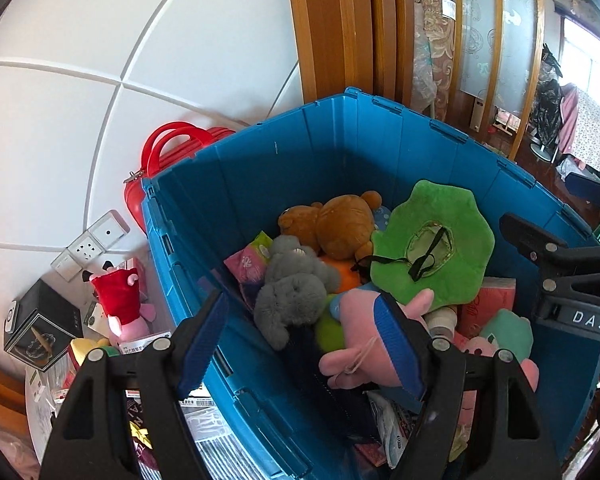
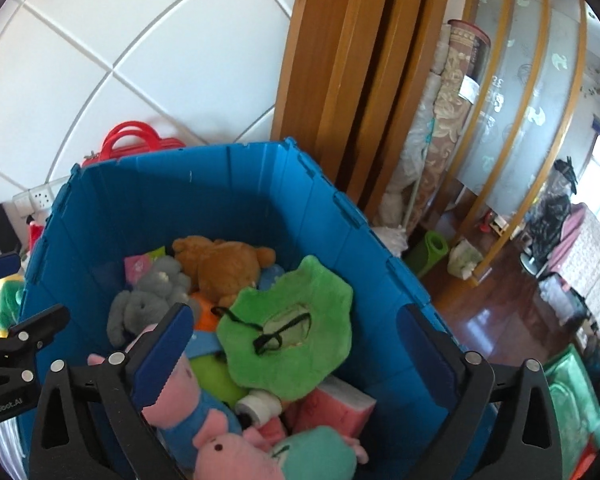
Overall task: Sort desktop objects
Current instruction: 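Open both tools to drop the grey plush and green hat into the bin, then move both tools back over the remaining items on the bed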
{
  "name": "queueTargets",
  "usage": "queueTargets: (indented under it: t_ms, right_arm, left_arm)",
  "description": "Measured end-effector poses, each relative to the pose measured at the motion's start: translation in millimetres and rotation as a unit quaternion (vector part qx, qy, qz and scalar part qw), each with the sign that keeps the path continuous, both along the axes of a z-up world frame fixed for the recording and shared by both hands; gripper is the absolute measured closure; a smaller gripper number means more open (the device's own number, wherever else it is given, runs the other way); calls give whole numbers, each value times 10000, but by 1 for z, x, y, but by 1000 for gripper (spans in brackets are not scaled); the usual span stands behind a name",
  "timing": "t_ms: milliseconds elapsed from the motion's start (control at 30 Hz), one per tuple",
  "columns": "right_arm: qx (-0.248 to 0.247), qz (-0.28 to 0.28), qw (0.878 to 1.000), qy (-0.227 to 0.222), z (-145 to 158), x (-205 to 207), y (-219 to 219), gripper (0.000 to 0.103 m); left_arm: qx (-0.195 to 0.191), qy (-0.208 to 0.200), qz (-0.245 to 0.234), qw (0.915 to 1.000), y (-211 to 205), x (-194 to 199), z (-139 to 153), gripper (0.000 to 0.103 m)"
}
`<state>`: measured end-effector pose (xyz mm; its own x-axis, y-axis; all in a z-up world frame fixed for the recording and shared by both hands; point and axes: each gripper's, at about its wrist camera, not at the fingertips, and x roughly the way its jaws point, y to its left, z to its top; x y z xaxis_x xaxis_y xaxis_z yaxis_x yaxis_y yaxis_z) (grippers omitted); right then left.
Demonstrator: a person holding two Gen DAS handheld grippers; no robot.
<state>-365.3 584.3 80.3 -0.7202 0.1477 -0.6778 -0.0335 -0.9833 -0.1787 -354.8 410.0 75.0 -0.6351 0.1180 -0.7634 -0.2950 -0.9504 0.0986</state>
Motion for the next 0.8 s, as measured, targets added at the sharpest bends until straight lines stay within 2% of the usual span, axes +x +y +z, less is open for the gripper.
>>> queueTargets:
  t_ms: [200,567,800]
  right_arm:
    - [-68,46,9991,-406,-6,15,2,0]
    - [-267,229,9970,-688,-11,55,2,0]
    - [-365,327,9966,-662,-12,85,-1,0]
  left_arm:
    - [92,28,-111,9999,-4,16,1,28]
    - [336,172,-271,9989,-16,61,11,28]
    - [506,716,-94,9961,-33,100,22,28]
